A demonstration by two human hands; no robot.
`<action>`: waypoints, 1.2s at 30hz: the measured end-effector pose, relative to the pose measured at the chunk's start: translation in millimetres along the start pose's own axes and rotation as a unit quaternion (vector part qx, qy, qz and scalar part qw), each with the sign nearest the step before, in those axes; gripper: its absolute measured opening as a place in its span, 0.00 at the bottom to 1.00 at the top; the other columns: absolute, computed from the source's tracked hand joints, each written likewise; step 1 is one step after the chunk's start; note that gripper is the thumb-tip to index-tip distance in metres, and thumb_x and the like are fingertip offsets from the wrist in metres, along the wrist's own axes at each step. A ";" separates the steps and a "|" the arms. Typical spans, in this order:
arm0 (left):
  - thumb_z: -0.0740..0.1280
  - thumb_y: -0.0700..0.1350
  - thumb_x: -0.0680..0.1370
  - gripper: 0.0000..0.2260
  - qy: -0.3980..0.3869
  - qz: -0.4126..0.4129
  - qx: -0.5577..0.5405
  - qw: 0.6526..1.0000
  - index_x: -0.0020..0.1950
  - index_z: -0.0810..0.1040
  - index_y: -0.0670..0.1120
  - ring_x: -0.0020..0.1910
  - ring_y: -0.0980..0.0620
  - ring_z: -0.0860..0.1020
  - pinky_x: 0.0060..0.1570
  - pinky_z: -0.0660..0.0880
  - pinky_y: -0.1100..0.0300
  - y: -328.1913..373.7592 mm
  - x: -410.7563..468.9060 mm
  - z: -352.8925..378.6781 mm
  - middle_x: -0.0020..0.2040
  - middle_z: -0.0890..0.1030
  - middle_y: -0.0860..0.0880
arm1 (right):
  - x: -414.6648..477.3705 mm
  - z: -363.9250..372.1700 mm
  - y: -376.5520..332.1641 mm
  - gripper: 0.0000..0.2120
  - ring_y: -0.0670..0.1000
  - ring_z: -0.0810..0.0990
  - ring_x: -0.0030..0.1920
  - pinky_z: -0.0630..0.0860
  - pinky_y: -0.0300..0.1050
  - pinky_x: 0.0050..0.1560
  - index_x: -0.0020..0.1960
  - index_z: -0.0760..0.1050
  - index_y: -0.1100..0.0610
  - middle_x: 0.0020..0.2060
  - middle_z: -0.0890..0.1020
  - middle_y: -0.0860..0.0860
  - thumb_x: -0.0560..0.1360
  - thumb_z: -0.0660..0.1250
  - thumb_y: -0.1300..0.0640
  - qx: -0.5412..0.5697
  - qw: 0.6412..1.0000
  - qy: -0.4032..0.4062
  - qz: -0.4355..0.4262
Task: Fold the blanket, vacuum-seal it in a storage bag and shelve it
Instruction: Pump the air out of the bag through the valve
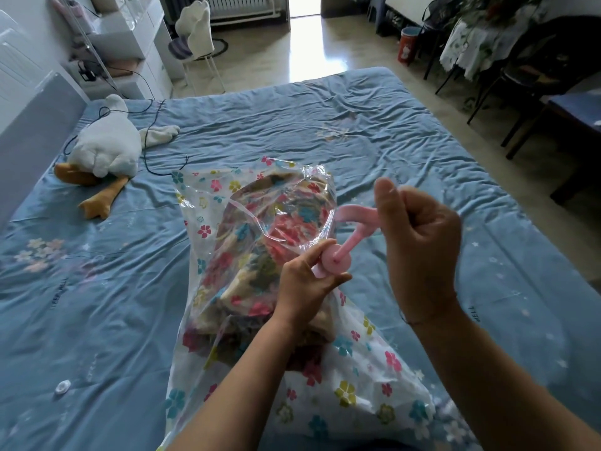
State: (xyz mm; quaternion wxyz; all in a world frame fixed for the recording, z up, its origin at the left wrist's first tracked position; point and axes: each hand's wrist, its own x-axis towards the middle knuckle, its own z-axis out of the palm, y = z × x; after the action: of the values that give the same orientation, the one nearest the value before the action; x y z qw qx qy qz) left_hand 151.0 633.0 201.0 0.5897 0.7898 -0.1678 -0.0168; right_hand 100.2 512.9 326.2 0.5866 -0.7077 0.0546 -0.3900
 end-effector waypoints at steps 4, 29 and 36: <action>0.80 0.42 0.65 0.26 0.002 -0.006 -0.013 1.000 0.58 0.77 0.59 0.53 0.62 0.81 0.56 0.75 0.64 2.2 -2.7 1.6 0.52 0.82 0.62 | -17.9 6.6 37.1 0.35 0.55 0.74 0.26 0.71 0.53 0.30 0.31 0.65 0.68 0.24 0.76 0.61 0.75 0.62 0.36 -0.064 0.994 -0.061 0.062; 0.80 0.44 0.65 0.26 0.011 -0.003 -0.018 1.000 0.61 0.78 0.56 0.55 0.56 0.81 0.58 0.78 0.54 4.3 -5.5 -1.0 0.55 0.84 0.56 | -16.7 1.8 6.1 0.24 0.41 0.75 0.27 0.69 0.42 0.30 0.31 0.57 0.56 0.23 0.75 0.47 0.75 0.66 0.46 0.030 0.997 -0.074 0.002; 0.80 0.43 0.66 0.23 0.005 -0.013 -0.022 1.000 0.59 0.80 0.53 0.51 0.56 0.83 0.54 0.79 0.57 5.0 -7.4 -1.6 0.51 0.85 0.55 | -23.1 -0.5 34.7 0.37 0.39 0.69 0.25 0.68 0.41 0.30 0.30 0.69 0.68 0.21 0.74 0.45 0.71 0.65 0.32 -0.065 0.980 -0.151 0.109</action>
State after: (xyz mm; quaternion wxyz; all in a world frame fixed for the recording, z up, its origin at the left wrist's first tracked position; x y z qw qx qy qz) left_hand 143.2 635.4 204.8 0.6078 0.7787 -0.1537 -0.0245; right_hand 97.2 514.3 284.7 0.5797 -0.7847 0.0674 -0.2087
